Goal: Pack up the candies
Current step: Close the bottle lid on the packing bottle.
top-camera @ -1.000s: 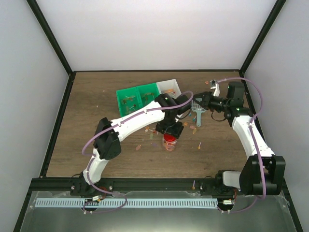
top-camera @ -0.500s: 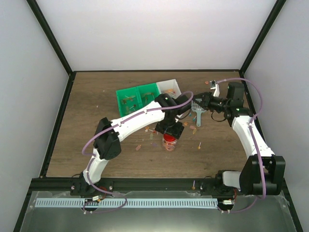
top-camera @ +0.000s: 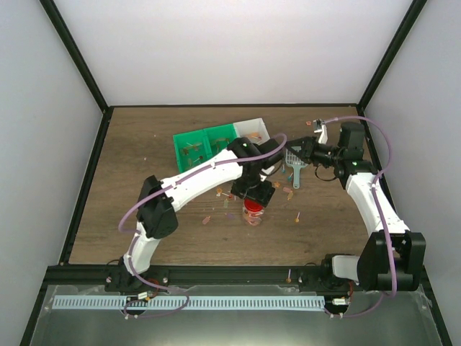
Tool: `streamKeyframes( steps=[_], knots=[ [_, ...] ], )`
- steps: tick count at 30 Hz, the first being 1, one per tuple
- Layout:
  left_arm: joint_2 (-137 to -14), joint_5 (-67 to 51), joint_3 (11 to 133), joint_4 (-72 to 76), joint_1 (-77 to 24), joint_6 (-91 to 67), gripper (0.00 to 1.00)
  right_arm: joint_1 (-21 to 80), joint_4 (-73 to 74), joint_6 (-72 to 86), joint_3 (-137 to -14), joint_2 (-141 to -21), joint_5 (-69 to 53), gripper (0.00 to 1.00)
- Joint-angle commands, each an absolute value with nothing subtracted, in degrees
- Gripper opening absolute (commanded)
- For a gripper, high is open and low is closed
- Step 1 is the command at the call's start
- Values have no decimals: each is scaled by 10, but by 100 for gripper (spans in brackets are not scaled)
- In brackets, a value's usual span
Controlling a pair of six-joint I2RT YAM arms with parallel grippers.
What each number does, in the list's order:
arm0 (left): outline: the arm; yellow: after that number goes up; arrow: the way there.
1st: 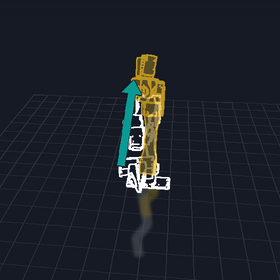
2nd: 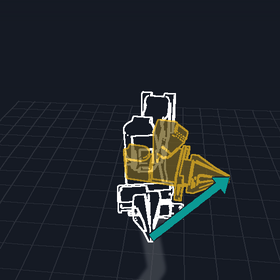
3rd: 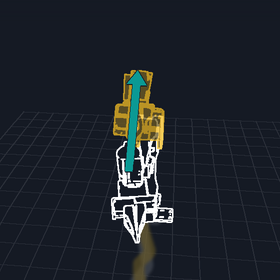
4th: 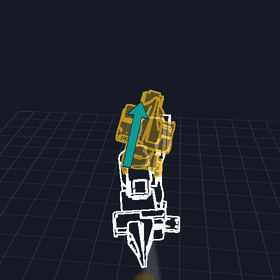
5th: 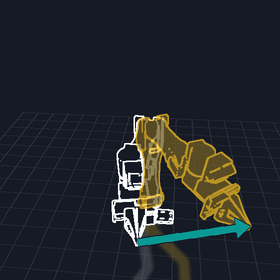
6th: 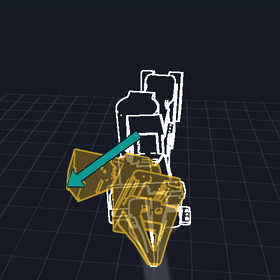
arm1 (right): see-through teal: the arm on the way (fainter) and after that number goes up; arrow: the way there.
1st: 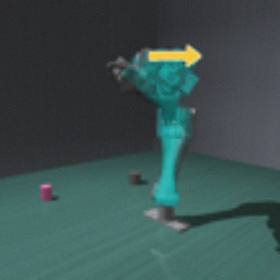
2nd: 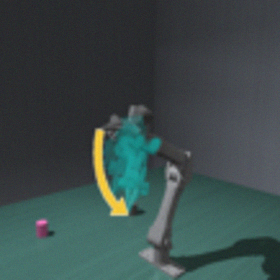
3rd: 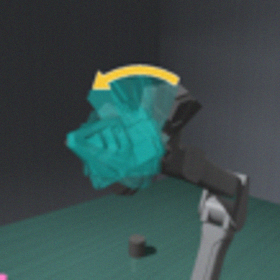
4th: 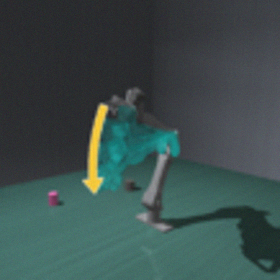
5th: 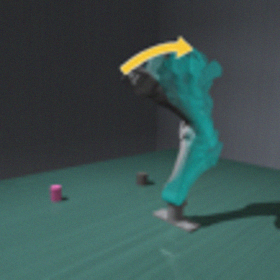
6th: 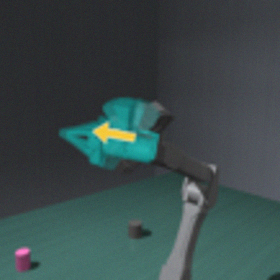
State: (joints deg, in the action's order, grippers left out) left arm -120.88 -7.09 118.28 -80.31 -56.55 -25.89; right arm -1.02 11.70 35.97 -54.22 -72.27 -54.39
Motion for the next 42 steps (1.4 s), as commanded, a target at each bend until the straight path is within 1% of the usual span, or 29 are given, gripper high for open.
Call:
streamKeyframes(
  steps=[1,7,12,15,18,24,27,30,34,42],
  knots=[
    [-1160,-106,1192,-810,-548,-235,77,-16,92,375,-540,-722,-558,16],
    [-1128,-157,1207,-805,-510,-224,77,-10,81,393,-525,-717,-560,16],
    [-1107,-133,1202,-802,-471,-231,77,37,78,413,-514,-703,-541,16],
    [-1081,-135,1162,-760,-433,-256,79,105,97,416,-514,-689,-509,16],
    [-1046,-156,1096,-685,-383,-284,79,171,104,434,-491,-655,-469,16],
    [-973,-213,953,-561,-286,-339,79,236,58,499,-394,-586,-447,16],
    [-962,-209,929,-544,-257,-339,79,274,47,510,-374,-585,-432,16],
    [-963,-209,917,-535,-244,-331,81,307,53,511,-384,-597,-413,16],
    [-959,-233,881,-504,-236,-341,81,316,76,501,-403,-617,-394,16],
    [-945,-242,851,-491,-220,-335,81,316,56,499,-397,-651,-382,15]
  ],
)
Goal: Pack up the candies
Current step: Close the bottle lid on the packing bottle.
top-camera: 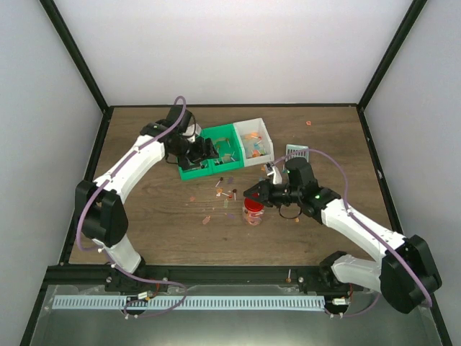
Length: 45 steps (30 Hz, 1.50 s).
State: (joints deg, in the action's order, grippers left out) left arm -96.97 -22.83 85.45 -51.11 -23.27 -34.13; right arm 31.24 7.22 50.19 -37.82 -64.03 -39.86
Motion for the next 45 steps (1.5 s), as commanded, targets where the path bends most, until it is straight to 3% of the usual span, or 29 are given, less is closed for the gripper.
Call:
streamKeyframes(
  steps=[1,33,45],
  knots=[
    [-947,-243,850,-493,-217,-331,81,316,51,499,-397,-655,-385,15],
    [-926,-262,776,-475,-205,-323,81,315,-11,471,-323,-677,-450,16],
    [-935,-266,779,-479,-205,-313,81,308,0,453,-381,-669,-458,16]
  ],
)
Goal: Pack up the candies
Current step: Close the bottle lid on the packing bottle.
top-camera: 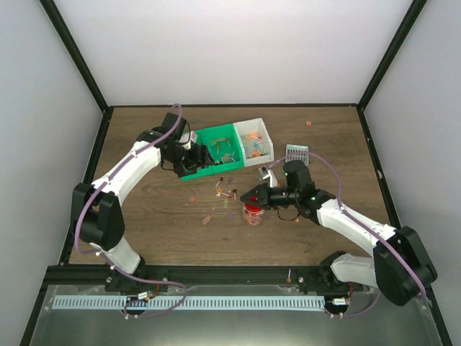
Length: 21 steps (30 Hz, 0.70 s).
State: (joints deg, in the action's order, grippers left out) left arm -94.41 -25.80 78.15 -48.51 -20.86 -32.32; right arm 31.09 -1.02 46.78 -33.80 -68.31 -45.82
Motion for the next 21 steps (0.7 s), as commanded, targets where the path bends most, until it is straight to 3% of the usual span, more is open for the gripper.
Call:
streamKeyframes(
  steps=[1,10,21],
  knots=[
    [-937,-267,780,-478,-205,-314,81,306,3,451,-385,-667,-458,16],
    [-938,-269,779,-481,-205,-311,81,267,-21,455,-337,-691,-477,15],
    [-944,-263,775,-477,-206,-309,82,266,9,441,-379,-682,-476,15]
  ],
)
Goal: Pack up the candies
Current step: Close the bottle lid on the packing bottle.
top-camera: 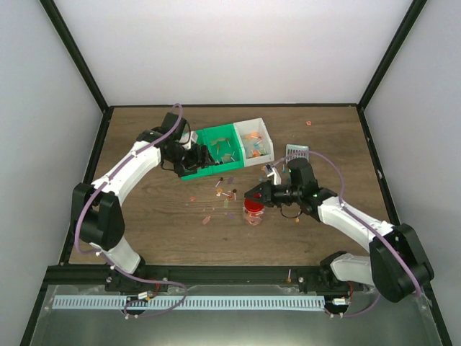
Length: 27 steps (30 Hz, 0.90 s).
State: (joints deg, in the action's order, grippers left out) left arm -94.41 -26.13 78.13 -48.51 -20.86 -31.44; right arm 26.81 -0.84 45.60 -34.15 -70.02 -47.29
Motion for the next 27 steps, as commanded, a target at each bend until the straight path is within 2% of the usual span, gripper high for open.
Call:
streamKeyframes(
  steps=[1,8,19,27],
  knots=[
    [-944,-263,774,-476,-205,-309,82,266,12,441,-386,-676,-476,16],
    [-933,-266,744,-445,-205,-316,82,252,21,437,-407,-647,-478,16],
    [-893,-254,697,-418,-206,-371,82,218,-90,440,-263,-674,-527,15],
    [-888,-249,704,-407,-206,-413,82,216,-78,438,-305,-651,-547,15]
  ],
)
